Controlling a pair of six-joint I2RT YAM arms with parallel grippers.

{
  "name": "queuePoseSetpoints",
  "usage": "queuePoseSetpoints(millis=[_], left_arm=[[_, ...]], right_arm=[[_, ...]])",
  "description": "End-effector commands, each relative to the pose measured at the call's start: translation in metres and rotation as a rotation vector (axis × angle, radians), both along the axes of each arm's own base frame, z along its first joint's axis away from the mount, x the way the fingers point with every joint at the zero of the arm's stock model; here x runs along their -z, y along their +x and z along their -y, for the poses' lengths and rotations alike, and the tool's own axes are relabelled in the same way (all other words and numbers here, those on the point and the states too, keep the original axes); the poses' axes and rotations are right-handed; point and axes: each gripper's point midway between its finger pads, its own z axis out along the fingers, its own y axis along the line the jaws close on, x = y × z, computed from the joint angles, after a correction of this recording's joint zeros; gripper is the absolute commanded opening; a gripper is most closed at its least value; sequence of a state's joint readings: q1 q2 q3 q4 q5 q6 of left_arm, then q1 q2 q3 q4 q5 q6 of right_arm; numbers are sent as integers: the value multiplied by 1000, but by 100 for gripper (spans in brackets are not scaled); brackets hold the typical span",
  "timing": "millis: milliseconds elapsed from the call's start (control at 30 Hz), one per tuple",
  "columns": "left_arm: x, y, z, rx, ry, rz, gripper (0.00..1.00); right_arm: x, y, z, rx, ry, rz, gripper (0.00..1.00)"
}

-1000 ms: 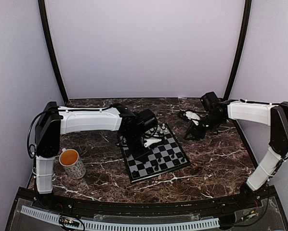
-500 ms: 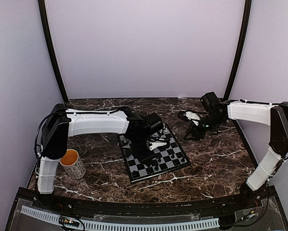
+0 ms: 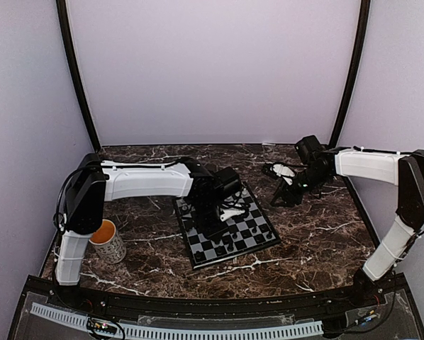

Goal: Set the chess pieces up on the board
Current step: Place the pawn at f7, then pick up the pawn from the chessboard.

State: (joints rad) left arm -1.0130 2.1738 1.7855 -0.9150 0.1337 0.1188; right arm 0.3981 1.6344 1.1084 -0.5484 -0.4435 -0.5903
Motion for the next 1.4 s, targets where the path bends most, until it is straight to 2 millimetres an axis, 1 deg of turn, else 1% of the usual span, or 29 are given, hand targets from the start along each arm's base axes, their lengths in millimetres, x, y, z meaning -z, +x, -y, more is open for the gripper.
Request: queuePoseSetpoints(millis=[0, 100, 200, 267, 433, 500, 600, 667, 767, 800, 833, 867, 900, 933, 967, 1000, 1033, 1067, 1100, 1133, 1167, 1200, 1233, 1267, 1333, 1367], left_arm=[[-5, -2, -6, -8, 34, 0, 1], [-4, -4, -5, -8, 28, -15, 2], [-2, -4, -5, -9, 28, -19, 12], [-3, -4, -4, -10, 27, -17, 17], [-7, -1, -2, -16, 20, -3, 25], [-9, 0, -1, -20, 20, 0, 30], [-15, 2, 0, -25, 9, 8, 35], [-23, 3, 0, -28, 1, 21, 37], [-48, 7, -3, -33, -30, 62, 42], [-60, 8, -5, -34, -48, 76, 43], [-67, 11, -7, -38, -61, 84, 45], [-81, 11, -9, -42, -91, 100, 46], [-88, 15, -11, -53, -113, 105, 47], [-103, 17, -12, -60, -155, 125, 47], [-110, 22, -15, -78, -184, 125, 47], [-124, 27, -16, -90, -231, 148, 47], [-127, 35, -23, -122, -248, 150, 47], [-144, 45, -23, -143, -308, 189, 47], [-143, 58, -34, -199, -319, 196, 47], [-161, 72, -32, -232, -397, 251, 47], [-156, 87, -45, -296, -410, 261, 47], [-178, 100, -44, -333, -509, 319, 48], [-166, 111, -57, -402, -523, 304, 49], [-186, 123, -56, -424, -615, 354, 49], [-184, 144, -79, -536, -705, 327, 50], [-179, 144, -84, -552, -734, 317, 50]], right_arm=[[5, 2, 2, 2, -5, -3, 46], [5, 2, 2, 2, -5, -2, 46], [5, 1, 2, 2, -5, -3, 46], [4, 2, 2, 3, -5, 0, 46], [4, 2, 2, 3, -5, -1, 46], [4, 2, 2, 4, -6, 0, 46], [3, 2, 2, 4, -4, 1, 46], [1, 2, 1, 4, 2, -3, 46], [-7, 3, -3, 0, 20, 0, 46], [-11, 4, -4, 0, 28, 4, 46], [-15, 4, -5, -1, 35, 8, 46], [-19, 5, -8, -5, 43, 13, 46], [-23, 6, -10, -7, 49, 17, 46], [-27, 6, -14, -15, 56, 22, 46], [-29, 6, -18, -24, 60, 24, 46], [-32, 5, -23, -37, 61, 25, 46], [-34, 4, -29, -53, 60, 26, 46], [-35, 0, -37, -75, 58, 25, 46], [-36, -1, -44, -89, 53, 28, 45], [-38, -2, -52, -108, 52, 35, 45], [-37, -4, -59, -121, 43, 35, 45], [-35, -5, -67, -132, 36, 34, 45], [-32, -5, -74, -136, 25, 33, 45], [-29, -5, -82, -142, 14, 31, 44], [-24, -8, -97, -155, 2, 27, 43], [-20, -10, -104, -159, -2, 19, 43]])
